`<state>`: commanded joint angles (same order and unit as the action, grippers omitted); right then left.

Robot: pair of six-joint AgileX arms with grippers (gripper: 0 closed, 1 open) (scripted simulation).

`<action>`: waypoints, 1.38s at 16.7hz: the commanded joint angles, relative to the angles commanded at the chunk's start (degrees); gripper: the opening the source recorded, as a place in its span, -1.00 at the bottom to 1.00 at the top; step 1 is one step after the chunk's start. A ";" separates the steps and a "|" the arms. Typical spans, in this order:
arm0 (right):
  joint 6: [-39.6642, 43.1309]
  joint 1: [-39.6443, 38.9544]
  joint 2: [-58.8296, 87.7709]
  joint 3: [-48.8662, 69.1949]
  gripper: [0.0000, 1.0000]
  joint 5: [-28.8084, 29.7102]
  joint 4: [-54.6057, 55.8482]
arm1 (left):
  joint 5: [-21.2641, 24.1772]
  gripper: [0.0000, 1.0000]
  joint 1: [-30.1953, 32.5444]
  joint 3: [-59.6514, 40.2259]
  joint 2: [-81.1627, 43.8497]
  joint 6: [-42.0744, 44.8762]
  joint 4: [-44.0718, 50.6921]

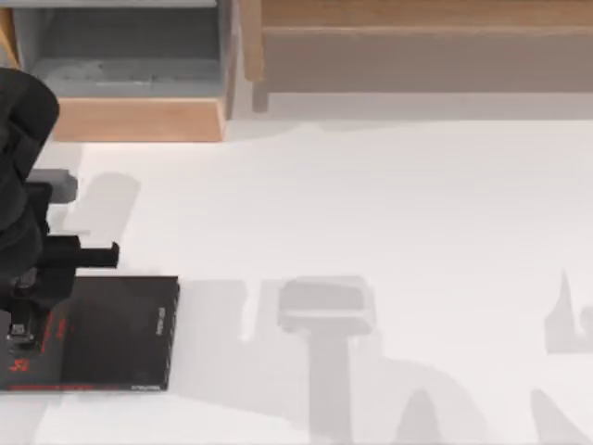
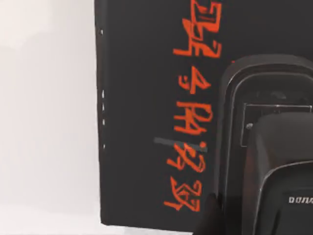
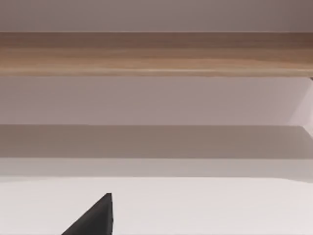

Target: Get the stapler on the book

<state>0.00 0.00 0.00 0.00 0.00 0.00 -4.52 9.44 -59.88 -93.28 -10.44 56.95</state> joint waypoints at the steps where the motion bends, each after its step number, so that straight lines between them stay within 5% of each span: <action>1: 0.00 0.00 0.00 0.00 1.00 0.00 0.00 | 1.04 -1.00 1.39 1.18 1.44 -0.72 -1.86; 23: 0.00 0.00 0.00 0.00 1.00 0.00 0.00 | 2.83 -1.00 3.18 6.66 0.55 -0.99 -11.98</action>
<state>0.00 0.00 0.00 0.00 0.00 0.00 -1.69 12.62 -53.22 -92.73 -11.43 44.97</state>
